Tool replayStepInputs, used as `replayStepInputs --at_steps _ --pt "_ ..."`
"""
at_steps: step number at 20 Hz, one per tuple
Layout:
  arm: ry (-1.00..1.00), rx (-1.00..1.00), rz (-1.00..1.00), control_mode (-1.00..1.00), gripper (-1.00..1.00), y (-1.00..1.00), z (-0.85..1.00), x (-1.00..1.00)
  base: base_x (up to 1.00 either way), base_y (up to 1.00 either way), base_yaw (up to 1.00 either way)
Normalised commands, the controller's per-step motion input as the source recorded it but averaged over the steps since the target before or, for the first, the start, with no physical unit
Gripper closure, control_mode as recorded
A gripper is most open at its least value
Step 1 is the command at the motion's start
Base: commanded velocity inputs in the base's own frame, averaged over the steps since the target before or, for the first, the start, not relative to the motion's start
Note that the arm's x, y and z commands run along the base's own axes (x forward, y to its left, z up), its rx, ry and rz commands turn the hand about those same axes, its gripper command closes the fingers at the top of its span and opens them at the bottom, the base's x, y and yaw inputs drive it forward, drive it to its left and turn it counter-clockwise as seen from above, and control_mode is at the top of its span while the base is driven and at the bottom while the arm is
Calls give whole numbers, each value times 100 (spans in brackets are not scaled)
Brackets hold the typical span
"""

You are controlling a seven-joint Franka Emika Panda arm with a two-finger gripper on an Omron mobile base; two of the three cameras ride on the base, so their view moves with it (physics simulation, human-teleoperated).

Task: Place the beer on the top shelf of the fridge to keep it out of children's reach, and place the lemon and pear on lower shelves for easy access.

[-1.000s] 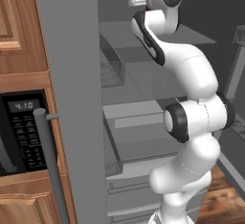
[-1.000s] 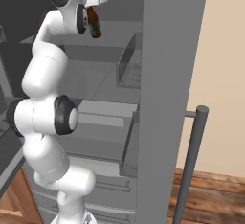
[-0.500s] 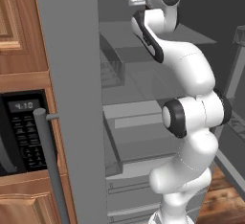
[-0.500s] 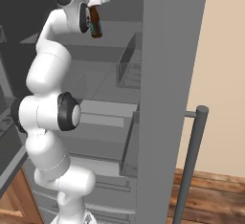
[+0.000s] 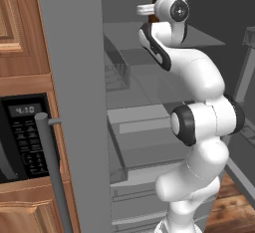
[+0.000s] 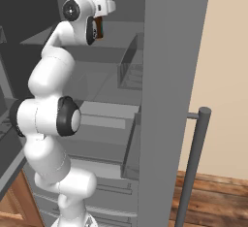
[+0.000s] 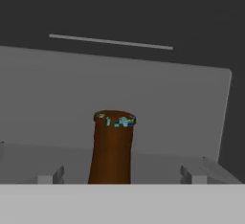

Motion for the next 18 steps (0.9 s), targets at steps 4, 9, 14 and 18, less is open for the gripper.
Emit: replayStepInputs --at_steps 4,9,14,18 --pt "-4 0 0 -100 -100 -6 -3 -26 0 0 0" --pt "0 -2 0 -100 -100 0 0 -89 0 0 0" --pt "3 -3 0 -100 -100 0 0 -100 0 0 0" --pt "17 0 0 -100 -100 0 0 -100 0 0 0"
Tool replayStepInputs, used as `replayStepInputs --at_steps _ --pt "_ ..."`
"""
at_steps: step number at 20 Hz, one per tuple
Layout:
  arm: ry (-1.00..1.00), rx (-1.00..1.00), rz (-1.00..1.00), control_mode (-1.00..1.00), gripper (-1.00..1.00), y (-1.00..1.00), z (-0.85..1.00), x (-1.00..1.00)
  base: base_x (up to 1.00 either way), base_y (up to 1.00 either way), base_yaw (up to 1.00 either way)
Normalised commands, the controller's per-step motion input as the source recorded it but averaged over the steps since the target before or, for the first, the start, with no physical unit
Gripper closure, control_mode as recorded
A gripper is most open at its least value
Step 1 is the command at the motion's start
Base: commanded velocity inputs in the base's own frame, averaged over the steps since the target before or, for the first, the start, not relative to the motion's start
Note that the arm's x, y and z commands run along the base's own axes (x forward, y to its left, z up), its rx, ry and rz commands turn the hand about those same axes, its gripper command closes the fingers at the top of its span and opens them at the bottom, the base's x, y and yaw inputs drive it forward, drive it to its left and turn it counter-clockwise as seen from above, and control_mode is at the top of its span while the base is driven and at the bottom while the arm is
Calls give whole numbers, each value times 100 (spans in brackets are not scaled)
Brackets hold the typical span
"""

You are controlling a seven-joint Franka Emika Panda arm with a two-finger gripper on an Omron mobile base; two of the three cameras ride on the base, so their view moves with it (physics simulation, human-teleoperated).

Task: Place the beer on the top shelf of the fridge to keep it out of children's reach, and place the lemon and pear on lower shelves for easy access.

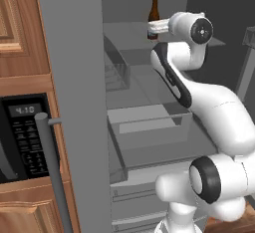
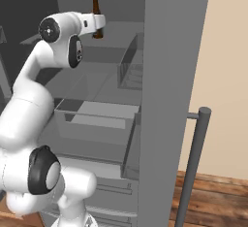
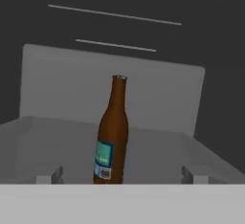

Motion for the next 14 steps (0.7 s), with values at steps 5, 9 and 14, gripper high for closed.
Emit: replayStepInputs --at_steps 5,9,14 --pt "32 0 0 -100 -100 0 0 -100 0 0 0" --pt "31 0 1 -100 -100 -4 -26 -100 0 0 0" --pt "25 0 1 -100 -100 0 -61 -98 0 0 0"
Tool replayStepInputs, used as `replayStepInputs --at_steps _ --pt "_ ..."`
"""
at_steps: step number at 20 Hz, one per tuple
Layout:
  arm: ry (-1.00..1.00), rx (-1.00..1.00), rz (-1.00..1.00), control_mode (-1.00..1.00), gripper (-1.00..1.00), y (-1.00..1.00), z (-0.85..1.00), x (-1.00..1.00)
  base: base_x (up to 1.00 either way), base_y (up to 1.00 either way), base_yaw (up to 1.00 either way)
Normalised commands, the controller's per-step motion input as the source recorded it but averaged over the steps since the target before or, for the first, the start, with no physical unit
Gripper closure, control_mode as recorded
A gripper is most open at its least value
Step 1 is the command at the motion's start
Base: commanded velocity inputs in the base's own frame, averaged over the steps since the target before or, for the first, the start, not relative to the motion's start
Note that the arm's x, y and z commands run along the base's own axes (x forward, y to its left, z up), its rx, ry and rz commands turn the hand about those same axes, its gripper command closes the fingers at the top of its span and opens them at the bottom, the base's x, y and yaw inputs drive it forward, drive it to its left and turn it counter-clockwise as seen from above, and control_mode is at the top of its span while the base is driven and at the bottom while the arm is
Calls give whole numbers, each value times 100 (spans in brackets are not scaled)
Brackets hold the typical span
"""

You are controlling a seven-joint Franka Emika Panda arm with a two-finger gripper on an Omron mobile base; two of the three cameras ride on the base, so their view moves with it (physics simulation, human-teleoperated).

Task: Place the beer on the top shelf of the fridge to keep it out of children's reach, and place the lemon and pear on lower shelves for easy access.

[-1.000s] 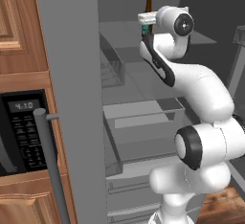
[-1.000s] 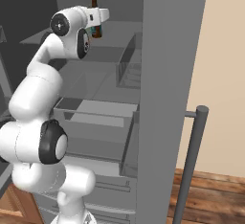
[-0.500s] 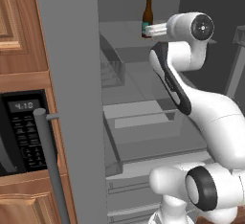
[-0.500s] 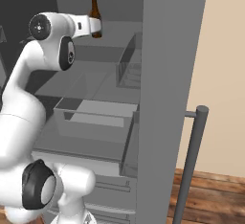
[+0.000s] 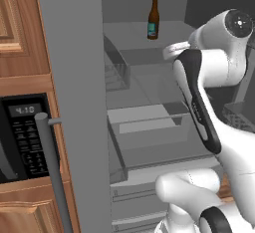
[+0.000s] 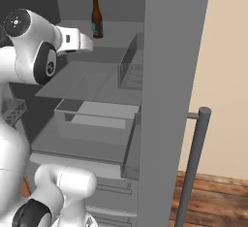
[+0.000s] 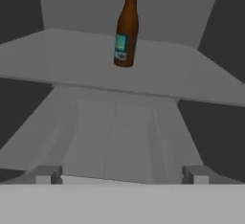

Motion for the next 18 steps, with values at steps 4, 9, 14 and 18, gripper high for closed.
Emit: replayStepInputs --at_steps 4,9,14,18 --pt "22 0 0 -100 -100 0 -60 -94 0 0 0" --pt "19 0 0 -100 -100 0 -48 -79 0 0 0" --pt "12 0 0 -100 -100 0 -34 -67 0 0 0" --pt "3 0 0 100 -100 0 -8 -17 -71 0 3"
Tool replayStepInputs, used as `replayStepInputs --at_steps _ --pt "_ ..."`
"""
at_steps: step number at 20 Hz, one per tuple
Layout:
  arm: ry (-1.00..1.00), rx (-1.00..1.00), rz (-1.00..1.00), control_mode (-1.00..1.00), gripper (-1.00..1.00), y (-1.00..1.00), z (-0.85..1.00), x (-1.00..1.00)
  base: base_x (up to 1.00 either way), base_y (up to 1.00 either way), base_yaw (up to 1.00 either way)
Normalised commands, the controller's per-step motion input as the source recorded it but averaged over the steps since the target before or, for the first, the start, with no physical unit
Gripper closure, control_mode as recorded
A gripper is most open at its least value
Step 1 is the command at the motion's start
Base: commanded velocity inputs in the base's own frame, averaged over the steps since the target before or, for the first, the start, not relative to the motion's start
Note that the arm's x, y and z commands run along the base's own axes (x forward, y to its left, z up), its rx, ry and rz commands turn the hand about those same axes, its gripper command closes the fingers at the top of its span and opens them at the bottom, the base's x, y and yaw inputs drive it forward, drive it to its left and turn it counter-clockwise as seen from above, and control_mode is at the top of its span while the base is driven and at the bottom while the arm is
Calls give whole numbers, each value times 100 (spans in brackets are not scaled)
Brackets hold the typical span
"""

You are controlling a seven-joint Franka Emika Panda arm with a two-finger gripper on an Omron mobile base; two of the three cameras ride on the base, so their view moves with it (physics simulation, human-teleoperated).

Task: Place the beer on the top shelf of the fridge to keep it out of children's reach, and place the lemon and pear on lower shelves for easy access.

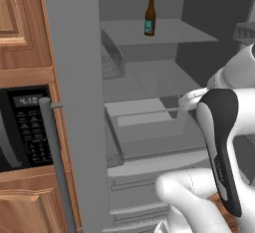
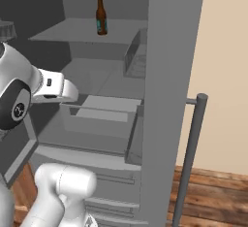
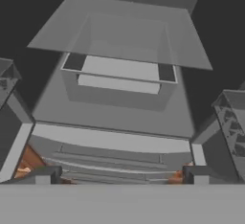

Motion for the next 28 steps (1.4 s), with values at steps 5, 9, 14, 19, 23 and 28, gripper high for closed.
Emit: replayStepInputs --at_steps 5,9,14,19,23,28 --pt "0 0 0 100 -100 0 0 0 -100 0 15" --pt "0 0 0 100 -100 0 0 0 -100 29 31" --pt "0 0 0 100 -100 0 0 0 -53 90 49" --pt "0 0 0 100 -100 0 0 0 2 100 55" --pt "0 0 0 100 -100 0 0 0 52 98 41" --pt "0 0 0 100 -100 0 0 0 93 87 30"
